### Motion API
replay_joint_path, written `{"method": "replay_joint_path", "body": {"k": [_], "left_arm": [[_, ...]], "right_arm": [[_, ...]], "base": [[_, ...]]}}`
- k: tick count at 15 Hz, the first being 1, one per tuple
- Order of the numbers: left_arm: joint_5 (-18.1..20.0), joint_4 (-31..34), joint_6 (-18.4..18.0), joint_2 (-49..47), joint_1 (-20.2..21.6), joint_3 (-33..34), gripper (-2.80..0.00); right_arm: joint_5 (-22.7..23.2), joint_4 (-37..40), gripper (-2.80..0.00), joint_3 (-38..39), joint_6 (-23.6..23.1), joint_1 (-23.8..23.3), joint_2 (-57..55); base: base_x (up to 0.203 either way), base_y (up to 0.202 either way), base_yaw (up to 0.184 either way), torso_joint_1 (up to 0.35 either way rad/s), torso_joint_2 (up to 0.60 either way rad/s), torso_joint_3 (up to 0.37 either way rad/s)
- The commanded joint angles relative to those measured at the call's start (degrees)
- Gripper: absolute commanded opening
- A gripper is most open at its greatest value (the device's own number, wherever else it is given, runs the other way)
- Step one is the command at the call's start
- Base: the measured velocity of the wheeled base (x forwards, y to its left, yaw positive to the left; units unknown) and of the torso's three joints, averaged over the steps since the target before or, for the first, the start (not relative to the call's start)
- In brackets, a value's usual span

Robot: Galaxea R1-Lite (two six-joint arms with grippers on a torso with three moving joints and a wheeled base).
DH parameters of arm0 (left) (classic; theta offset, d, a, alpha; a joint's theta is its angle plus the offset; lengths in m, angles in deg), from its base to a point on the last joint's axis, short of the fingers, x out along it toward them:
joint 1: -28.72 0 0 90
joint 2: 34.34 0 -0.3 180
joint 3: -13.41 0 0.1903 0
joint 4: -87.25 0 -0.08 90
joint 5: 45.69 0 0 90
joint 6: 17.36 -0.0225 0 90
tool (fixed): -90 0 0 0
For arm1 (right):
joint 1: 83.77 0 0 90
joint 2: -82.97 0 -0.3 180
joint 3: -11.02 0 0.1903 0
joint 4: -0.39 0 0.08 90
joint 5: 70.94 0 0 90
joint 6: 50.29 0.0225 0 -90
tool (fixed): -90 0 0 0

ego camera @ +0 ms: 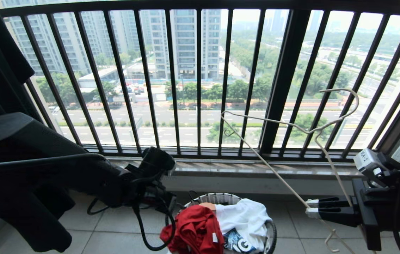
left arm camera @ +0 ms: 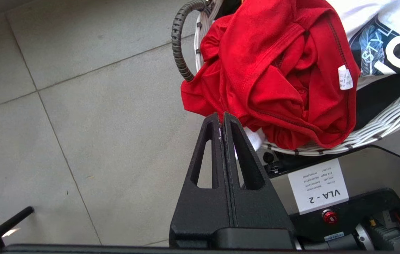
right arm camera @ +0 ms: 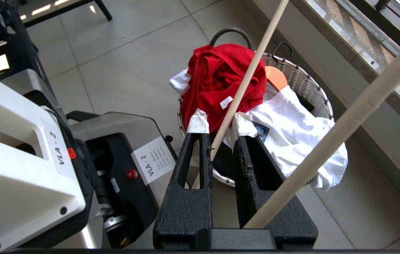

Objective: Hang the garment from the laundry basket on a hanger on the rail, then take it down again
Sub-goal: Pick up clothes from the basket

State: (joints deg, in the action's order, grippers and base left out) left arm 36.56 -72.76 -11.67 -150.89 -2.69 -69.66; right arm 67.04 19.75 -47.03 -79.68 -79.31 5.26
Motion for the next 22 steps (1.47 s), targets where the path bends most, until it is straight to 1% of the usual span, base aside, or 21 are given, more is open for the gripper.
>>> {"method": "replay_joint_path", "body": {"k": [1,2,3,5,6,7,9,12,16,22], "left_arm": [[-2.68,-0.12,0.10,-6.38,-2.24,-1.13,-2.80],[-3.50,-0.14,0.28,-6.94,-2.70,-1.73,-2.80],[-3.50,-0.14,0.28,-6.85,-2.87,-1.73,-2.80],[-3.00,-0.17,0.33,-6.49,-3.01,-1.34,-2.80],[-1.93,-0.14,0.29,-6.06,-3.05,-1.04,-2.80],[-1.66,-0.23,0.28,-6.15,-2.96,-1.02,-2.80],[-1.66,-0.46,0.37,-6.23,-2.96,-0.94,-2.80],[-1.75,-3.48,0.11,-5.97,-2.96,-0.15,-2.80],[-1.75,-3.57,-0.07,-5.62,-2.96,0.02,-2.80],[-1.83,-3.15,-0.33,-2.59,-2.89,-0.15,-2.80]], "right_arm": [[0.24,-0.03,-2.80,-0.21,-0.14,0.02,-0.42],[0.20,-0.03,-2.80,-0.30,-0.14,-0.24,-0.42],[0.27,-0.03,-2.80,-0.39,-0.14,-0.33,-0.42],[0.27,-0.03,-2.80,-0.47,-0.23,-0.59,-0.95],[0.27,-0.03,-2.80,-0.56,-0.23,-0.68,-0.95],[0.27,-0.03,-2.80,-0.56,-0.23,-0.68,-0.95],[0.27,-0.03,-2.80,-0.74,-0.23,-0.68,-0.95],[0.27,-0.03,-2.80,-0.91,-0.23,-0.77,-0.95],[0.27,-0.03,-2.80,-1.00,-0.23,-0.77,-0.95],[0.27,-0.03,-2.80,-1.00,-0.32,-0.77,-0.86]], "base": [[0.000,0.000,0.000,0.000,0.00,0.000],[0.000,0.000,0.000,0.000,0.00,0.000],[0.000,0.000,0.000,0.000,0.00,0.000],[0.000,0.000,0.000,0.000,0.00,0.000],[0.000,0.000,0.000,0.000,0.00,0.000],[0.000,0.000,0.000,0.000,0.00,0.000],[0.000,0.000,0.000,0.000,0.00,0.000],[0.000,0.000,0.000,0.000,0.00,0.000],[0.000,0.000,0.000,0.001,0.00,-0.009],[0.000,0.000,0.000,0.002,0.00,-0.165]]}}
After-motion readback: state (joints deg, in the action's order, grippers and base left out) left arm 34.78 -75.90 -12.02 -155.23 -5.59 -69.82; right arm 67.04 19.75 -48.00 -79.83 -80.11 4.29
